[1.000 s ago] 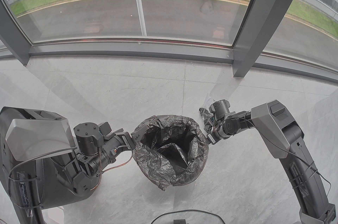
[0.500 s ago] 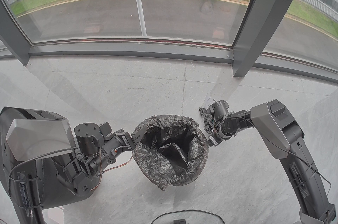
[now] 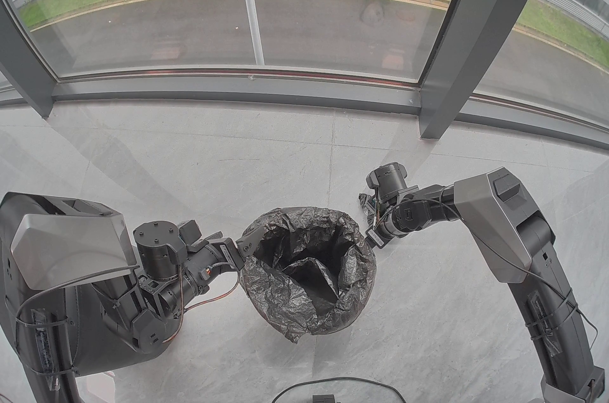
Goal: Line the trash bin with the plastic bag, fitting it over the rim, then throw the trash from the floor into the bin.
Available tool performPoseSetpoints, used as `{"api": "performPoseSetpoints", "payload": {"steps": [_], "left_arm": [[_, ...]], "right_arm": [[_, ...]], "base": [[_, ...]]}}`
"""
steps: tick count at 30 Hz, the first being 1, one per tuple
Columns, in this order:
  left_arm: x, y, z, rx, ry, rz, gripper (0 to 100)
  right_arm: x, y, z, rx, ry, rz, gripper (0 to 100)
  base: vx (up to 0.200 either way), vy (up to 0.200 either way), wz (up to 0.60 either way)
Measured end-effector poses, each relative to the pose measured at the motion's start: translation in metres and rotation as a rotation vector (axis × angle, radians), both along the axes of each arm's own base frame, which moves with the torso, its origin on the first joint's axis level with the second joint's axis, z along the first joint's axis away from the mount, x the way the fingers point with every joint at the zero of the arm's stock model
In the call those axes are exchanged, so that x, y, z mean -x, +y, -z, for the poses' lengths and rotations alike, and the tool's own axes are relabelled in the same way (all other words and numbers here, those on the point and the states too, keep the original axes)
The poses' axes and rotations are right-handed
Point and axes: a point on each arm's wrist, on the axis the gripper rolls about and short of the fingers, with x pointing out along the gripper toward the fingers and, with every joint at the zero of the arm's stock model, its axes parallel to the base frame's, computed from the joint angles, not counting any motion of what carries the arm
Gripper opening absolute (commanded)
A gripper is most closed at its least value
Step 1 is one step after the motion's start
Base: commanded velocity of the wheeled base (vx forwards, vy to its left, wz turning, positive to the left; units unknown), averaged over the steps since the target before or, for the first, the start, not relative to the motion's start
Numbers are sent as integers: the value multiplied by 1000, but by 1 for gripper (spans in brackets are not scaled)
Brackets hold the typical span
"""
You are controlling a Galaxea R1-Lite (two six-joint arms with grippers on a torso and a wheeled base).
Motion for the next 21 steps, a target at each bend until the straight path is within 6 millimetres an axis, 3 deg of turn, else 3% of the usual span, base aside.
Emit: {"api": "performPoseSetpoints", "payload": {"steps": [12,21], "left_arm": [[0,0,0,-1,1,0,100],[1,-1,2,-5,7,6,100]], "right_arm": [[-6,2,20,-28,-23,-51,100],[-20,-21,24,-41,-82,-6,100]], "base": [[0,0,0],[0,0,0]]}}
